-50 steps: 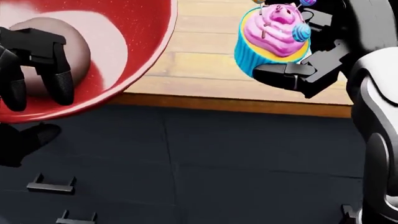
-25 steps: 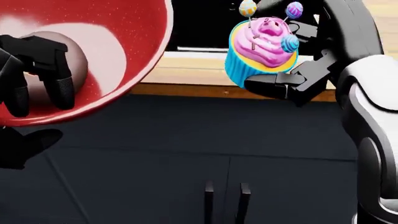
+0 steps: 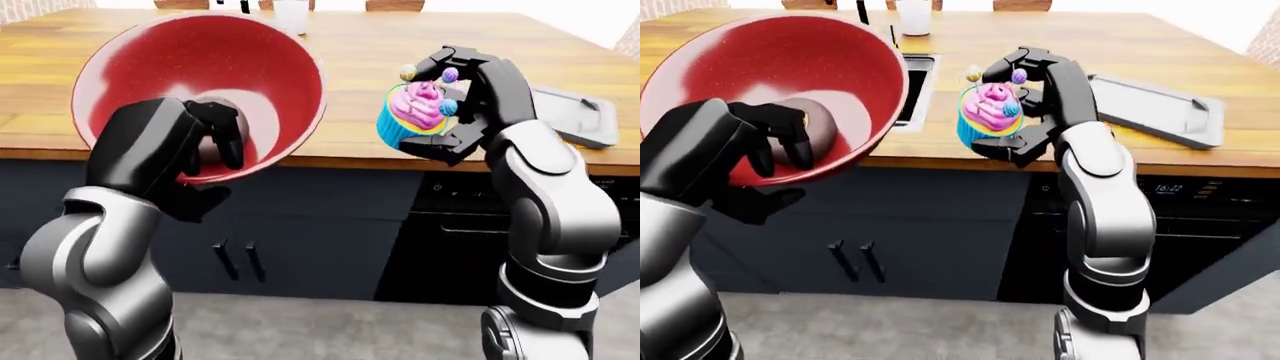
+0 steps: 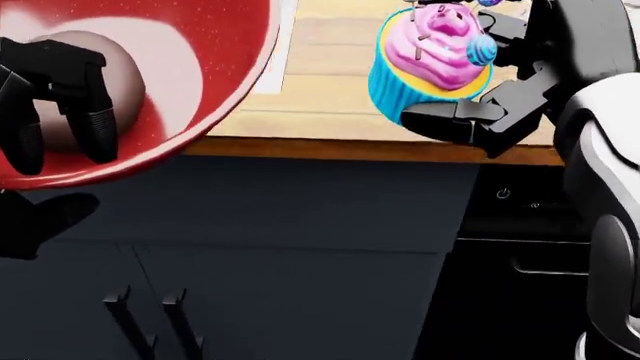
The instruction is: Pick up the bowl with donut and place it on the tray. Pick up the cupcake and place it on the tray.
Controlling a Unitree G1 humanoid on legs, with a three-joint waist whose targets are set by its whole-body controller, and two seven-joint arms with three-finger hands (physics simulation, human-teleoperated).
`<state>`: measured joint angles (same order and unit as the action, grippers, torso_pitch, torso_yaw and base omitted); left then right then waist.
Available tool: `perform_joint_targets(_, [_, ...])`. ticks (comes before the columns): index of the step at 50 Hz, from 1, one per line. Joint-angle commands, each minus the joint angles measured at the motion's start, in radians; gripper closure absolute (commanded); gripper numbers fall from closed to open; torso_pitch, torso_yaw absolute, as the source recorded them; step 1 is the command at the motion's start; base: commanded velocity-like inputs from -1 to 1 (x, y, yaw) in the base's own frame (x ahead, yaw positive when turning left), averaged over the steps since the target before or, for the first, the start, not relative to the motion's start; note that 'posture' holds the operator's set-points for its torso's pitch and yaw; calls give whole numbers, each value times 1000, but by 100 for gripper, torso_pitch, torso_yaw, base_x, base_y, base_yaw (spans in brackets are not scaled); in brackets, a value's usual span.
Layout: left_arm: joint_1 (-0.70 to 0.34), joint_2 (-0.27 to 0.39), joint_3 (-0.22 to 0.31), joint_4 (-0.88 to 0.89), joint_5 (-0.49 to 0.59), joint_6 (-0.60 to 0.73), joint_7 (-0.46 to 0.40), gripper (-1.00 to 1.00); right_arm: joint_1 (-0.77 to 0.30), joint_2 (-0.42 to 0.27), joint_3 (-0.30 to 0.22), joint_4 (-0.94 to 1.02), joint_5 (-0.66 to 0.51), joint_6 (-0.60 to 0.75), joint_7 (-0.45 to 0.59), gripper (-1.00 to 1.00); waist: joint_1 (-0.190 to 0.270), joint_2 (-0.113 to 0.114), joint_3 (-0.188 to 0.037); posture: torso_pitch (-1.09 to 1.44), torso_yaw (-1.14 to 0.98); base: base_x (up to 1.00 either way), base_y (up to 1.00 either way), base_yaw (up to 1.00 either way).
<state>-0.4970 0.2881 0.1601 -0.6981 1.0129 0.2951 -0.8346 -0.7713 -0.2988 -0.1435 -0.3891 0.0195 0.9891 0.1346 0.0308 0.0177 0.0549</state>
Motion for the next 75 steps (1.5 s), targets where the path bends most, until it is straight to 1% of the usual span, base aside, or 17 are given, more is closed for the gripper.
perform_joint_targets(1, [-23, 2, -3, -32, -4, -16, 22, 100, -34, -16, -26, -34, -9, -38, -18, 100, -5, -4, -12, 0, 0, 0, -100, 0])
perform_joint_targets(3, [-28, 3, -2, -31, -5, -14, 20, 100, -40, -17, -25, -34, -8, -35, -19, 100, -15, -121, -45, 0, 0, 0, -100, 0])
perform_joint_targets(4, [-31, 4, -2, -32, -4, -11, 18, 100, -44, -19, -26, -38, -6, -29, -19, 100, -18, -80, -17, 0, 0, 0, -100, 0])
perform_joint_targets(11, [-53, 9, -5, -32, 0, -4, 7, 100, -57, -25, -28, -42, 1, -22, -23, 100, -24, -25, 1, 0, 0, 0, -98, 0])
perform_joint_targets(14, [-52, 12, -6, -23, -2, -13, 16, 100, -52, -24, -27, -34, 2, -37, -23, 100, -21, -9, -8, 0, 0, 0, -80, 0])
perform_joint_targets(16, [-54, 10, -6, -15, -3, -14, 21, 100, -51, -23, -26, -37, 2, -38, -23, 100, -4, 43, -27, 0, 0, 0, -78, 0])
perform_joint_targets(17, [-54, 10, -6, -17, -3, -14, 20, 100, -51, -22, -26, -37, 3, -39, -23, 100, -12, 14, -14, 0, 0, 0, -77, 0])
perform_joint_targets(20, [-54, 11, -5, -21, -4, -11, 18, 100, -61, -22, -30, -44, 11, -27, -26, 100, -12, 31, -43, 0, 0, 0, -66, 0])
perform_joint_targets(23, [-52, 10, -4, -17, -7, -13, 24, 100, -64, -24, -31, -41, 15, -28, -29, 100, -7, -49, -24, 0, 0, 0, -58, 0])
perform_joint_targets(24, [-51, 10, -4, -18, -7, -13, 24, 100, -67, -24, -30, -43, 16, -24, -30, 100, -21, -117, -43, 0, 0, 0, -59, 0])
perform_joint_targets(25, [-49, 10, -3, -17, -8, -14, 27, 100, -67, -24, -29, -42, 17, -26, -31, 100, -16, -78, -31, 0, 0, 0, -59, 0])
perform_joint_targets(28, [-44, 11, 0, -14, -13, -18, 34, 100, -70, -25, -25, -48, 18, -22, -33, 100, -30, -63, -37, 0, 0, 0, -52, 0])
perform_joint_targets(42, [-97, 45, 11, 60, -43, -13, 63, 100, -98, -29, -12, -54, -3, -10, -13, 100, -56, -56, -19, 0, 0, 0, 0, 0])
perform_joint_targets(55, [-128, 61, 8, 92, -53, -7, 70, 100, -121, -39, -18, -55, -10, 3, -1, 100, -57, 8, -11, 0, 0, 0, 0, 0])
perform_joint_targets(62, [-157, 74, 12, 112, -67, 4, 70, 100, -126, -38, -12, -53, -16, 5, 4, 100, -4, -53, -21, 0, 0, 2, 0, 0])
perform_joint_targets(63, [-157, 75, 11, 111, -67, 5, 69, 100, -126, -38, -12, -55, -17, 7, 4, 100, -6, -111, -22, 0, 0, 12, 0, 0])
perform_joint_targets(75, [-157, 96, 27, 109, -86, 15, 75, 100, -130, -32, -5, -56, -28, 3, 11, 100, -30, -25, -21, 0, 0, 9, 3, 0])
